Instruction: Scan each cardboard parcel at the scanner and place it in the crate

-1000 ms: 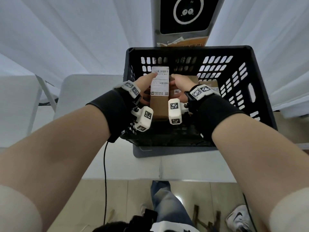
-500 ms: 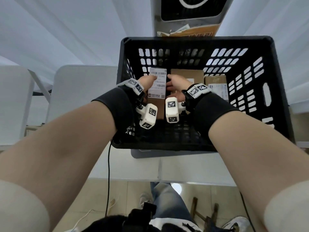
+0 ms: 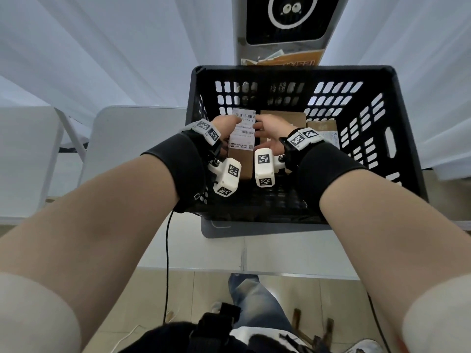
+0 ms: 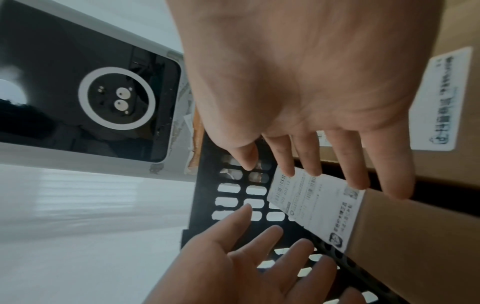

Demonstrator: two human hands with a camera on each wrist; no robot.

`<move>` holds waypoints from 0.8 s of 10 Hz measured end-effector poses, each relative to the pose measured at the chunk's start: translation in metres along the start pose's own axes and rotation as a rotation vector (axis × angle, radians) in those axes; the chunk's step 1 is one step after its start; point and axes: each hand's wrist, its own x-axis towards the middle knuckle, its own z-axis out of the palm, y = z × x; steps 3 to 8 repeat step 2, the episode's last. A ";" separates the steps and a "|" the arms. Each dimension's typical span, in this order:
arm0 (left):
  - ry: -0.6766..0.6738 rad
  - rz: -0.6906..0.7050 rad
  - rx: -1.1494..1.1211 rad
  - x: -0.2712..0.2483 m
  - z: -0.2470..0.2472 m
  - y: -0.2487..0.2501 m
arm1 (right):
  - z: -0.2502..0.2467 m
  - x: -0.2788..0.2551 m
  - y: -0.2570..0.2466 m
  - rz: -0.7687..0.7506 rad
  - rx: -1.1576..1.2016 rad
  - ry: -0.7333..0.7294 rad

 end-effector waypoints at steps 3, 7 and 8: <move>-0.158 0.016 -0.014 -0.042 -0.021 -0.001 | 0.002 -0.068 -0.006 -0.107 0.080 0.039; -0.158 0.016 -0.014 -0.042 -0.021 -0.001 | 0.002 -0.068 -0.006 -0.107 0.080 0.039; -0.158 0.016 -0.014 -0.042 -0.021 -0.001 | 0.002 -0.068 -0.006 -0.107 0.080 0.039</move>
